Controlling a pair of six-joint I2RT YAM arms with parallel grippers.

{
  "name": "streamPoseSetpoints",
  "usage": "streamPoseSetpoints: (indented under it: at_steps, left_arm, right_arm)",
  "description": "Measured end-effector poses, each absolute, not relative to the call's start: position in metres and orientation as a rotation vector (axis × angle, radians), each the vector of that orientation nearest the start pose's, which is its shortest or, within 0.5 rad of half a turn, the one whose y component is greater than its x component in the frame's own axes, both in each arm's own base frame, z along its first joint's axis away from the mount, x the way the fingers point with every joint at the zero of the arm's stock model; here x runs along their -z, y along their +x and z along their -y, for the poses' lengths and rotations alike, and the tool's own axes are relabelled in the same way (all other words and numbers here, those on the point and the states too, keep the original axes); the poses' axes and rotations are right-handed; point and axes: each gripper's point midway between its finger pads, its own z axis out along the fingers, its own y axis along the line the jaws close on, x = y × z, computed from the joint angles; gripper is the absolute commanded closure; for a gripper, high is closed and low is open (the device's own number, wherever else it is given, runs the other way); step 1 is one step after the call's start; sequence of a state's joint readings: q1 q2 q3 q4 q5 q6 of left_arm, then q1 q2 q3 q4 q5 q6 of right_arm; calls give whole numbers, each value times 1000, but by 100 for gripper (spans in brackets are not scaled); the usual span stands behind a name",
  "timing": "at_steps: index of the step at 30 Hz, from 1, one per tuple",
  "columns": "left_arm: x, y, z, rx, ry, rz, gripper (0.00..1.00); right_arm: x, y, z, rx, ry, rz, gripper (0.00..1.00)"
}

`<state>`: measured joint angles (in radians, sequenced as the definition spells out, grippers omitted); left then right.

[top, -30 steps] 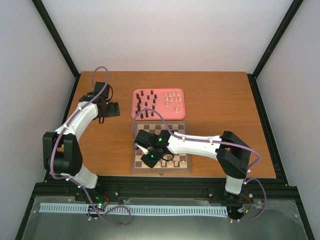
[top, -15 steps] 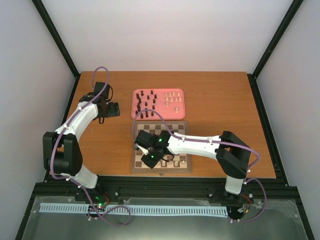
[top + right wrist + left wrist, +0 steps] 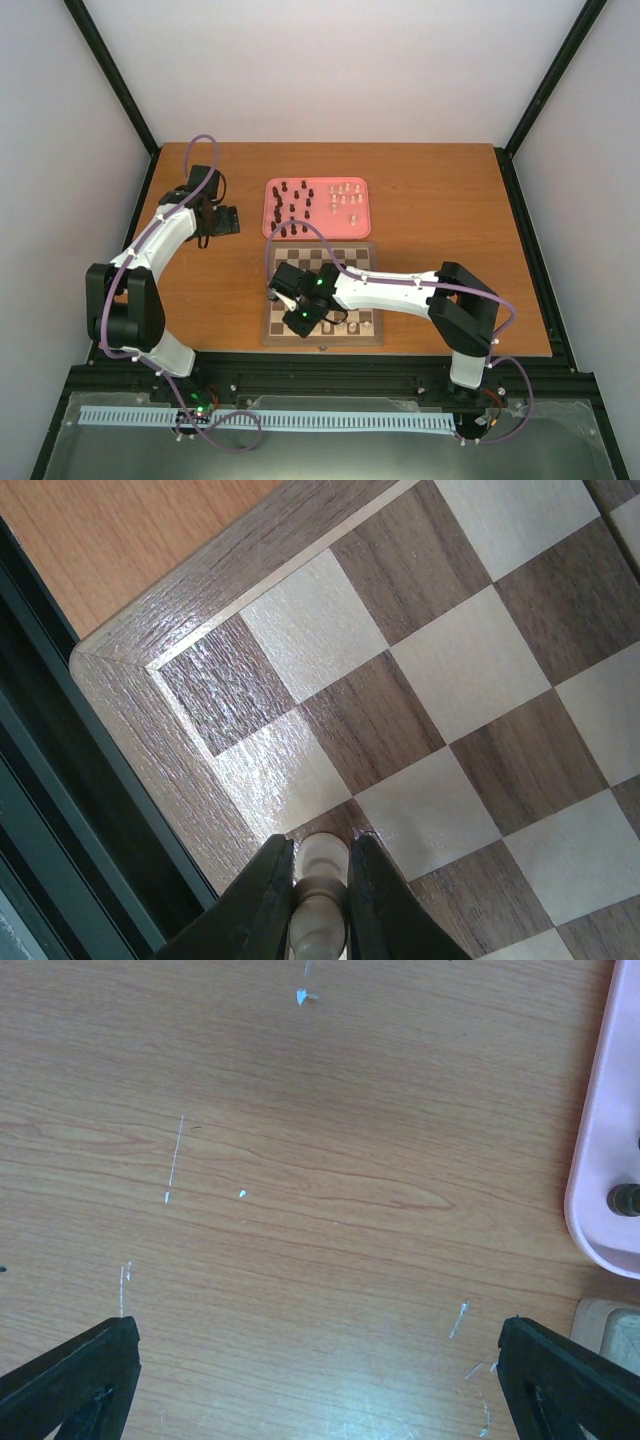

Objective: Set up the chess pieces on the board
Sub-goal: Place the chess piece on the chessboard.

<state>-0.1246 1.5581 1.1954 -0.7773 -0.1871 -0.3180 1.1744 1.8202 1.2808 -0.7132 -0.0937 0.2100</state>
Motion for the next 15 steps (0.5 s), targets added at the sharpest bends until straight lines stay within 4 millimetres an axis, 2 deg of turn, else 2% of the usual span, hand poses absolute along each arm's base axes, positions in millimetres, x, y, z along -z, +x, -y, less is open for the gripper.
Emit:
streamPoseSetpoints:
  at_steps: [15]
  left_arm:
    - [-125,369,14,-118,-313,-2664,0]
  right_arm:
    - [-62,141,-377,-397,-1385,-2578,80]
